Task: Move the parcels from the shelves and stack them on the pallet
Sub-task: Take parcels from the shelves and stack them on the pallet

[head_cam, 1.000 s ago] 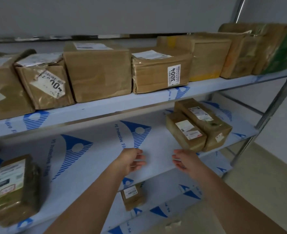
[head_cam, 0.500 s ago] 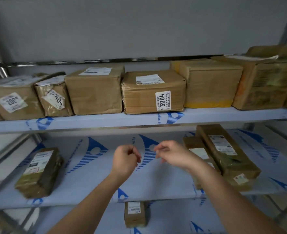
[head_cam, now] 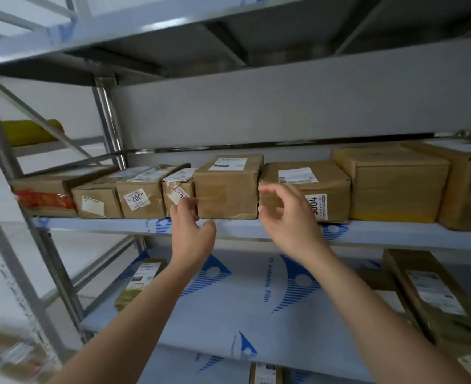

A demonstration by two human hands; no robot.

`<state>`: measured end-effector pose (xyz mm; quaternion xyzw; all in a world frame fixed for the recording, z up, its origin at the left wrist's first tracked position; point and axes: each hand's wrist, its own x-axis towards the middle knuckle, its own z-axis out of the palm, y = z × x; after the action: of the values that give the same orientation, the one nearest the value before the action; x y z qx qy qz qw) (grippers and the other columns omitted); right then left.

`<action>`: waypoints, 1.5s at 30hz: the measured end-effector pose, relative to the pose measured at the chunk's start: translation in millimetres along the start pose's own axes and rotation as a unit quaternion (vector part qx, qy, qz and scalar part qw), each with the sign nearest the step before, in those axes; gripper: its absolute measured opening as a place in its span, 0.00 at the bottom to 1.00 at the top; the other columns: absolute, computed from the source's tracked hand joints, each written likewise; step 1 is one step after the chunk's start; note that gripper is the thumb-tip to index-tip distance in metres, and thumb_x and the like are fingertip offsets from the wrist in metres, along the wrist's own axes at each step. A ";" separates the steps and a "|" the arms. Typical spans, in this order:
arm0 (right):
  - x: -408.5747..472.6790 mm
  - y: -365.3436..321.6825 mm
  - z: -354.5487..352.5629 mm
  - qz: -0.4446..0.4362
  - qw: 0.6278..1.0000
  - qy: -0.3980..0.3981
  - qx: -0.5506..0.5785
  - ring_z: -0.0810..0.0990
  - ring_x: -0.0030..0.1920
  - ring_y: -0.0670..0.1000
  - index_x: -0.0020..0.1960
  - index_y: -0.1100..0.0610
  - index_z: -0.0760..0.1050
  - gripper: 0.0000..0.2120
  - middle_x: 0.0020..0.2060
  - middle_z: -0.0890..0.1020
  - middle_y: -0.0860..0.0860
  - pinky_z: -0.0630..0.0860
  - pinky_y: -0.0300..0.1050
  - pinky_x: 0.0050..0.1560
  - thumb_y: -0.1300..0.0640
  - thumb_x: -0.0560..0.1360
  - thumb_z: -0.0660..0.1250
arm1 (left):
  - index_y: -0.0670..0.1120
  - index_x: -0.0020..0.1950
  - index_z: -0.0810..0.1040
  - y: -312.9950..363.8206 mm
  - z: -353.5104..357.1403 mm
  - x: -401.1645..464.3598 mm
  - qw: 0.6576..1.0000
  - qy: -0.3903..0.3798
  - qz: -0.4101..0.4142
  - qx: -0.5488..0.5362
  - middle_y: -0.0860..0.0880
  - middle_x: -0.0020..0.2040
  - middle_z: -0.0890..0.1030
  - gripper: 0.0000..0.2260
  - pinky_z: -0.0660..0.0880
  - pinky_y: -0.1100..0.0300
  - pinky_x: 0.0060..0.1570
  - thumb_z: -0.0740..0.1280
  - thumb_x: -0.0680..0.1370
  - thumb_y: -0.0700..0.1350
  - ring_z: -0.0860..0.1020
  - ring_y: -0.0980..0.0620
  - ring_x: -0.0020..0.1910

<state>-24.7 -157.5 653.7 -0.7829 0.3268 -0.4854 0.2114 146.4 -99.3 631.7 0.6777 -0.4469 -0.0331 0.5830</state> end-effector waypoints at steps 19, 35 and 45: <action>51.2 -6.5 12.0 0.088 0.991 -0.075 0.075 0.68 0.63 0.44 0.69 0.41 0.71 0.23 0.65 0.71 0.42 0.64 0.38 0.59 0.54 0.76 0.68 | 0.51 0.73 0.68 -4.2 -10.8 46.3 0.965 -0.125 -0.206 -0.107 0.47 0.72 0.67 0.30 0.67 0.44 0.67 0.63 0.70 0.40 0.70 0.43 0.66; 45.1 -11.8 18.6 0.083 0.986 0.050 0.134 0.79 0.49 0.38 0.46 0.46 0.81 0.03 0.45 0.83 0.39 0.74 0.35 0.48 0.49 0.76 0.69 | 0.49 0.71 0.64 34.2 -37.9 45.3 0.907 -0.101 -0.334 -0.238 0.45 0.67 0.71 0.36 0.74 0.39 0.61 0.70 0.71 0.66 0.72 0.42 0.61; 47.1 -5.7 22.3 0.165 0.957 0.098 0.217 0.79 0.57 0.46 0.48 0.43 0.75 0.10 0.48 0.79 0.40 0.74 0.53 0.64 0.49 0.83 0.56 | 0.49 0.55 0.70 39.8 -36.9 37.7 0.893 -0.095 -0.335 -0.287 0.48 0.49 0.73 0.12 0.74 0.42 0.59 0.66 0.77 0.55 0.72 0.46 0.45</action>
<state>11.9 -187.0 676.9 -0.6019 0.3571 -0.5778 0.4200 167.3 -92.5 694.0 0.5842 -0.2177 -0.4171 0.6612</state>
